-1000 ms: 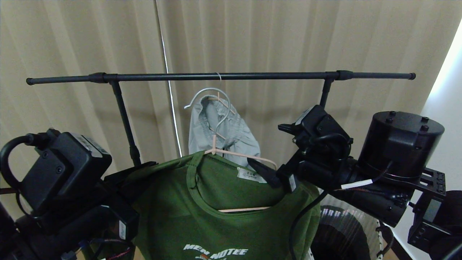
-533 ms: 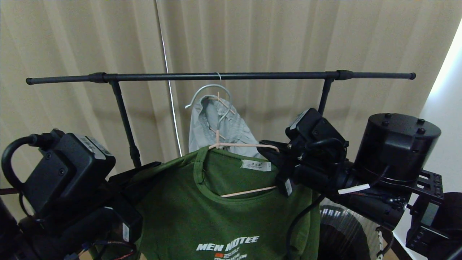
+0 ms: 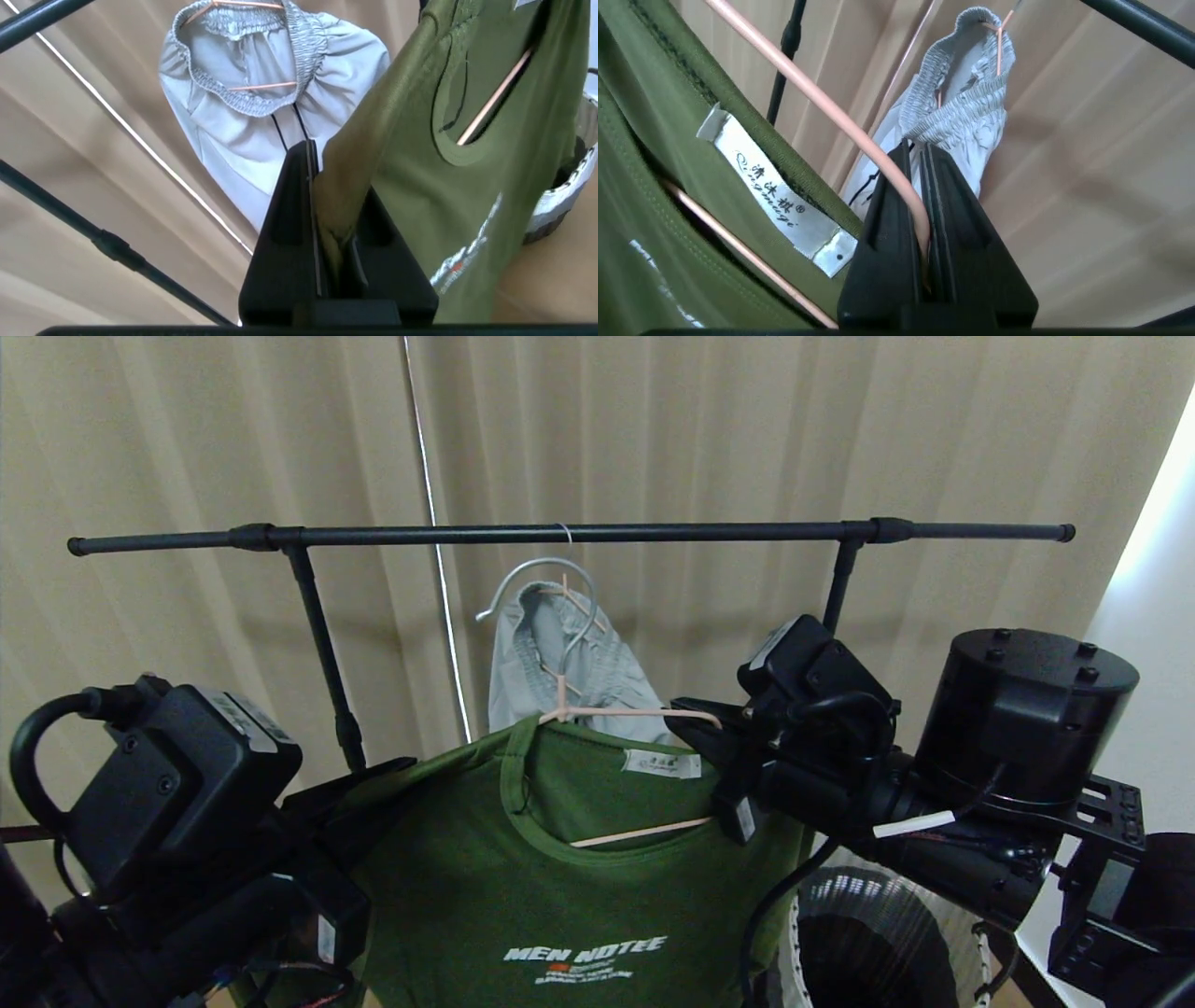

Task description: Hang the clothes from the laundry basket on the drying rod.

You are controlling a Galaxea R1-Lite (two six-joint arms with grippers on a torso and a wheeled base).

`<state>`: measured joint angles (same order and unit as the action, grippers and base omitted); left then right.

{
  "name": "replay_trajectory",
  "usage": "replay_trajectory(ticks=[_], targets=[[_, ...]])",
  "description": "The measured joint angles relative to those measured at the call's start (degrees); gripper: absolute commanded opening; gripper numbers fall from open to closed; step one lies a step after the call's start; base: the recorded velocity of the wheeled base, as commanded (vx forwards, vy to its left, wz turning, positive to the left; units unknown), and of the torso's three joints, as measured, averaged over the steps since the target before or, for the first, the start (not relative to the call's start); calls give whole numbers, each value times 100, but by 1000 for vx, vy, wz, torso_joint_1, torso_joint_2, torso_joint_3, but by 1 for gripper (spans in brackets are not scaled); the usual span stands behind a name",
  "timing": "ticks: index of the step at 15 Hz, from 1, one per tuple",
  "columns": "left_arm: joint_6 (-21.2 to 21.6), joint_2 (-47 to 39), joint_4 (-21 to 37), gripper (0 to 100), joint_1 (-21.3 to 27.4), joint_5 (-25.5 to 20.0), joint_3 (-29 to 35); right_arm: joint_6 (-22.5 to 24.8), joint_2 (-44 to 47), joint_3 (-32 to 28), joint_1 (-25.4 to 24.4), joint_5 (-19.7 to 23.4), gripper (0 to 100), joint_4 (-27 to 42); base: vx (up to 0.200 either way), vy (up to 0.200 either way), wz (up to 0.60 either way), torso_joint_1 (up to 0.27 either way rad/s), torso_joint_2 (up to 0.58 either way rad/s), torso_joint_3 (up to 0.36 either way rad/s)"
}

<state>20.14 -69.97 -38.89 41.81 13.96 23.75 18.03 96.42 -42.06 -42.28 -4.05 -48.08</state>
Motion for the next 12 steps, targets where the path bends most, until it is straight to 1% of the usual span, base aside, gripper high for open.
replay_trajectory(ticks=[2, 3, 4, 8, 12], targets=[[0, 7, -4, 0, -4, 0, -38, 0, -5, 2, 2, -7, 0, 0, 0, 0, 0, 0, 0, 0], [0, 11, -2, 100, -4, 0, -57, -2, -9, 5, 2, -5, 0, 0, 0, 0, 0, 0, 0, 0], [-2, 21, 20, 100, -22, 57, -74, -5, -22, 16, 39, -95, 0, -11, 0, 0, 0, 0, 0, 0], [-29, 93, 11, 100, -11, 24, -143, -9, -124, 121, 77, -66, 0, -23, 0, 0, 0, 0, 0, 0], [-60, 243, 5, 100, -6, -156, -215, -7, -227, 173, 245, -51, 0, -11, 0, 0, 0, 0, 0, 0]])
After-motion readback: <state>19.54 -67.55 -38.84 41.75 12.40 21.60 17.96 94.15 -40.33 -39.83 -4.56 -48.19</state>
